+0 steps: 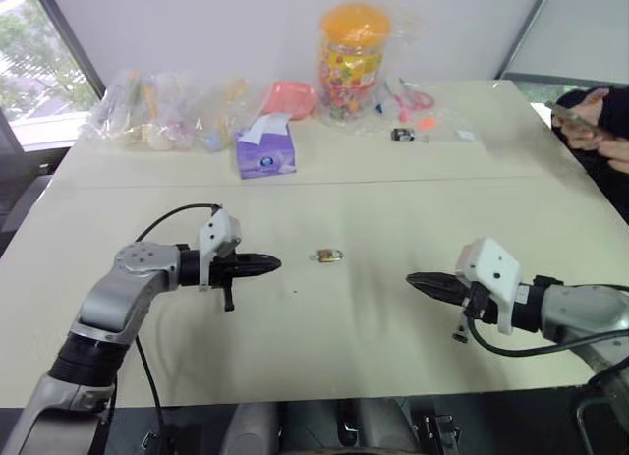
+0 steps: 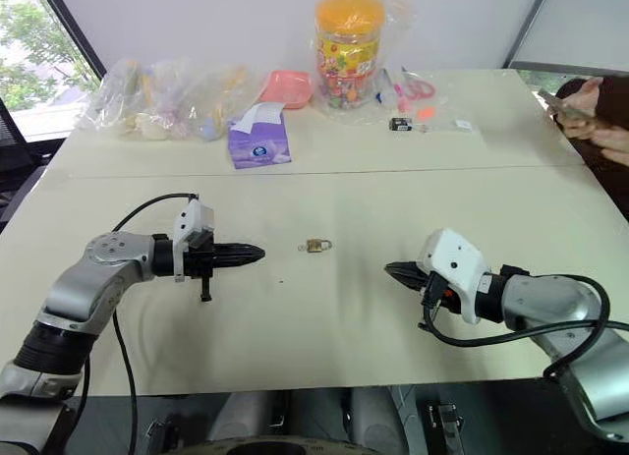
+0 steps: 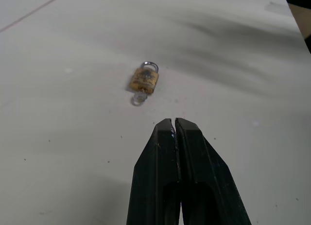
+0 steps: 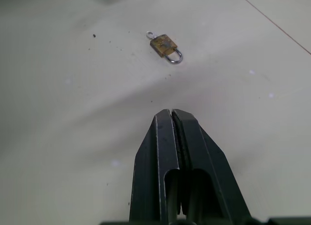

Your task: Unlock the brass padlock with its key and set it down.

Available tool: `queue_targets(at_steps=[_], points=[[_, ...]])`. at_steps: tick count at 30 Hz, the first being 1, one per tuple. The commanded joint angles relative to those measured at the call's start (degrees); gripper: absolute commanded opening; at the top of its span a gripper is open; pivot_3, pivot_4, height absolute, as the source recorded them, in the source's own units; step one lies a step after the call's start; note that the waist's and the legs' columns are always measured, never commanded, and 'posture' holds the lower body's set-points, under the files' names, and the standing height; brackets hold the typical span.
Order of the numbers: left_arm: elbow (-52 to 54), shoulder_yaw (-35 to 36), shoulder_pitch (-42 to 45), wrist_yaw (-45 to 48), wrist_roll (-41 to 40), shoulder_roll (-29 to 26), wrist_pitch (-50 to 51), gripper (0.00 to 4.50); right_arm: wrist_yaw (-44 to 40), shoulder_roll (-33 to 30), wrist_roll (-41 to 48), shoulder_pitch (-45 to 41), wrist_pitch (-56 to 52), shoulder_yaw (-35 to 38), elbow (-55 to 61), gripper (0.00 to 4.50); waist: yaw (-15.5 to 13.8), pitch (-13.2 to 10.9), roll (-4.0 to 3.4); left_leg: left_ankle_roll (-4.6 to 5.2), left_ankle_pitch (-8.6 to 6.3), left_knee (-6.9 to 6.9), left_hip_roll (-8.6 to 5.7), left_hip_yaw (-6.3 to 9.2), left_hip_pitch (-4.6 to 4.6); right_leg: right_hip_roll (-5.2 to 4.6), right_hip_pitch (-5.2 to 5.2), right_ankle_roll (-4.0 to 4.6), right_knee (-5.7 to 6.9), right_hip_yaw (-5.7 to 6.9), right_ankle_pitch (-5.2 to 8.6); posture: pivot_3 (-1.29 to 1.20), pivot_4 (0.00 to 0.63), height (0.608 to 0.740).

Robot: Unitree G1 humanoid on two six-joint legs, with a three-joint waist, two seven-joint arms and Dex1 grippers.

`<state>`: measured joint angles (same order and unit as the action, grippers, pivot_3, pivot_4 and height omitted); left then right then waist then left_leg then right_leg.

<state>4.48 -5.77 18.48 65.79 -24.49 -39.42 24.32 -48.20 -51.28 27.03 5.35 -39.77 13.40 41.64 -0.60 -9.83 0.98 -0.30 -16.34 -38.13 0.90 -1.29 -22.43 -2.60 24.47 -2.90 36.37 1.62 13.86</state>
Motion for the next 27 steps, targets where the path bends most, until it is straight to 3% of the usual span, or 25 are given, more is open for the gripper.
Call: queue_targets(at_steps=[1, 27], points=[[0.40, 1.19, 1.11, 1.04, -0.20, -0.76, -0.99, 0.07, -0.48, -1.32, 1.23, -1.86, 0.13, 1.24, 0.69, 0.00, -0.09, 0.00, 0.00, 0.01, -0.01, 0.00, 0.00, 0.00, -0.01, 0.00, 0.00, -0.01, 0.00, 0.00, 0.00, 0.00, 0.150, 0.737], [3.15, 2.65, 2.39, -0.97, -1.18, -1.10, 4.09, 0.07, -0.85, -2.51, 0.76, -6.25, 1.63, -1.12, -2.19, 0.00, -0.09, -0.01, 0.02, 0.02, -0.01, -0.02, 0.00, -0.01, 0.00, -0.01, -0.01, -0.05, -0.02, -0.03, -0.04, 0.00, 0.150, 0.737]])
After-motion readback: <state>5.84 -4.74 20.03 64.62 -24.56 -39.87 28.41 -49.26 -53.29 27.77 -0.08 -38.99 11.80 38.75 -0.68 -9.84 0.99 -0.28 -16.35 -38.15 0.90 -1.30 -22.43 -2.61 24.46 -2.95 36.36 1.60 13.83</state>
